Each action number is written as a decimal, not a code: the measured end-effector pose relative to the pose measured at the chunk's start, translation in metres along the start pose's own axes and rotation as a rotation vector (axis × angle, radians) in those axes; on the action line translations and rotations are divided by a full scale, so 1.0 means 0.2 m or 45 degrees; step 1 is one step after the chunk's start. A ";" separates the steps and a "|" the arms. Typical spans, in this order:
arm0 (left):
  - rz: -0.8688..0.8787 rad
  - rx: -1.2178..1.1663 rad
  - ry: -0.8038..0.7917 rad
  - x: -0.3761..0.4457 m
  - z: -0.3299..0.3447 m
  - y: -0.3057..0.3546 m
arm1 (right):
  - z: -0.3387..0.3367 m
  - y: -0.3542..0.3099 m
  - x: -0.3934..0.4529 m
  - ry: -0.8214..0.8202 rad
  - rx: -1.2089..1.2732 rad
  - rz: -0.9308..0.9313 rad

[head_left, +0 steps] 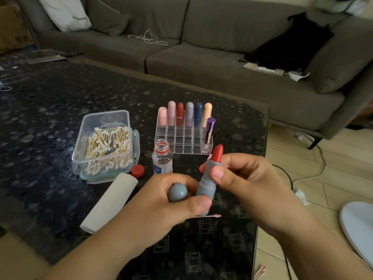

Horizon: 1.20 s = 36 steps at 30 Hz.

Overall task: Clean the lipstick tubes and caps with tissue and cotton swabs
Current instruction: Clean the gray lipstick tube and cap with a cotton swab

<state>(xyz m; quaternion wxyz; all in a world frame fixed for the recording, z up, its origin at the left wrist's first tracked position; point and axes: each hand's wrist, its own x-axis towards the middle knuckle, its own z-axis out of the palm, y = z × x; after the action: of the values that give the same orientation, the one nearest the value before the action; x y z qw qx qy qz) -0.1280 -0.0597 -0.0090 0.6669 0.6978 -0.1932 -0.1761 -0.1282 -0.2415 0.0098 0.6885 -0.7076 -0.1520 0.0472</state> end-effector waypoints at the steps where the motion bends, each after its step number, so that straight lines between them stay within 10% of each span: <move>1: -0.021 -0.133 -0.150 0.00 -0.01 0.00 | -0.01 0.00 0.00 -0.084 0.096 -0.015; 5: -0.047 -0.411 -0.485 0.00 -0.01 0.00 | 0.00 -0.01 -0.01 -0.280 0.368 -0.022; 14: 0.019 0.144 0.187 0.01 0.03 -0.04 | 0.02 -0.01 -0.03 -0.008 -0.234 -0.090; 25: -0.036 -0.161 -0.413 -0.01 -0.06 0.02 | 0.04 -0.01 -0.01 -0.367 0.209 -0.093; 30: -0.039 0.121 -0.007 0.00 -0.01 -0.01 | 0.00 0.00 -0.02 0.014 -0.221 -0.076; 36: 0.039 0.306 0.235 -0.01 0.04 -0.02 | 0.04 0.02 -0.03 -0.030 -0.365 -0.033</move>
<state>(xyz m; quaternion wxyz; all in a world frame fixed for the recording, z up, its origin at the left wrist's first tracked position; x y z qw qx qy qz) -0.1334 -0.0653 -0.0138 0.5962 0.7827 -0.1614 -0.0768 -0.1352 -0.2351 0.0045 0.5791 -0.7960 -0.1741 0.0243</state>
